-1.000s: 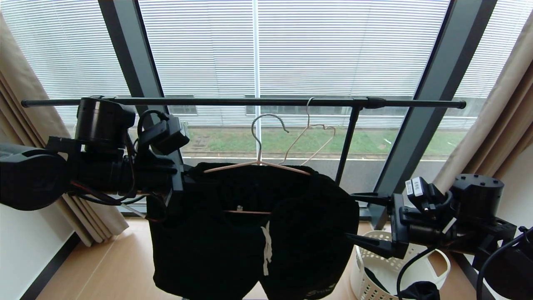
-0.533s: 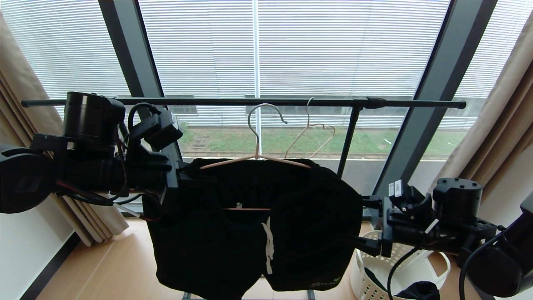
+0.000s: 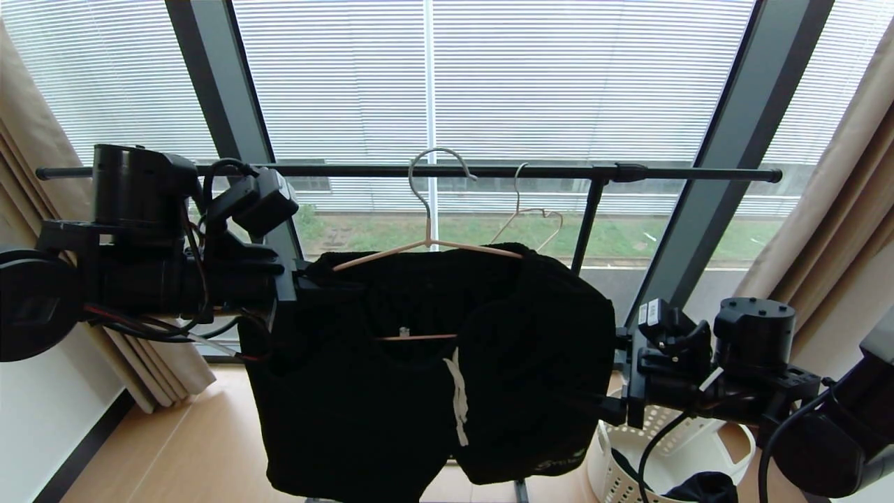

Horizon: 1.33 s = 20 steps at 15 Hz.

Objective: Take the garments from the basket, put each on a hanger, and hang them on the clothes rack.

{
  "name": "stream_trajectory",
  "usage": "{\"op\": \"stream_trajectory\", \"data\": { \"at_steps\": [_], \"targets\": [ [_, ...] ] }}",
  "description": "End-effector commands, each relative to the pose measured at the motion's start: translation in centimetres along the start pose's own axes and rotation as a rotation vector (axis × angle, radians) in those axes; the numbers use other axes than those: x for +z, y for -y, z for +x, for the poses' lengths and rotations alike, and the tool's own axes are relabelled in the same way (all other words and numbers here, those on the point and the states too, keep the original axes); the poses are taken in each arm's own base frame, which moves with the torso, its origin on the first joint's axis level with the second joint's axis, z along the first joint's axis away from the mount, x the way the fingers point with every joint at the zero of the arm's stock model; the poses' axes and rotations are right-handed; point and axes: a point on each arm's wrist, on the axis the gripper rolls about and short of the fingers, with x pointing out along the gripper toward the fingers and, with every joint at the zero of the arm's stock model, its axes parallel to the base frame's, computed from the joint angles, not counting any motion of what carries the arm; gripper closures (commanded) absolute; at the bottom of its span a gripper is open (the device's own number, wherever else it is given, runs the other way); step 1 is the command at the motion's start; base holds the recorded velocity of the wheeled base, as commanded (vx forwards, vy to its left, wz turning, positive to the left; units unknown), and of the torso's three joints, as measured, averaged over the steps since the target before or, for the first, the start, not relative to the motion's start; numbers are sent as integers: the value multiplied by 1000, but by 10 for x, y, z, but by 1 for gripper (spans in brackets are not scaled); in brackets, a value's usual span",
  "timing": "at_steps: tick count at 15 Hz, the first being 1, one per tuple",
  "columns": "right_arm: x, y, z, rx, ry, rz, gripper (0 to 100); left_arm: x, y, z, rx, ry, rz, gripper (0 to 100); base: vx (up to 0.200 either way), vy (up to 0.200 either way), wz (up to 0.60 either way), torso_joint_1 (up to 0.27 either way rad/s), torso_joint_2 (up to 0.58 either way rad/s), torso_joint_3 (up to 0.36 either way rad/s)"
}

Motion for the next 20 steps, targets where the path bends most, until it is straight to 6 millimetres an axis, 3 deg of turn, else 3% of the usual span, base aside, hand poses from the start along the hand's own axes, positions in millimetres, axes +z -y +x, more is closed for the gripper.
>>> {"op": "stream_trajectory", "data": {
  "at_steps": [1,11,12,20],
  "targets": [
    [-1,0,1,1,0,1,0,1,1,-1,1,1,-3,100,0,0,0,0,0,0],
    [-9,3,4,-4,13,-16,0,6,7,-10,10,15,11,100,0,0,0,0,0,0],
    [-9,3,5,-4,17,-21,100,7,8,-11,12,18,14,100,0,0,0,0,0,0],
    [-9,4,4,-11,21,-24,100,9,8,-20,37,27,1,100,0,0,0,0,0,0]
  ]
}}
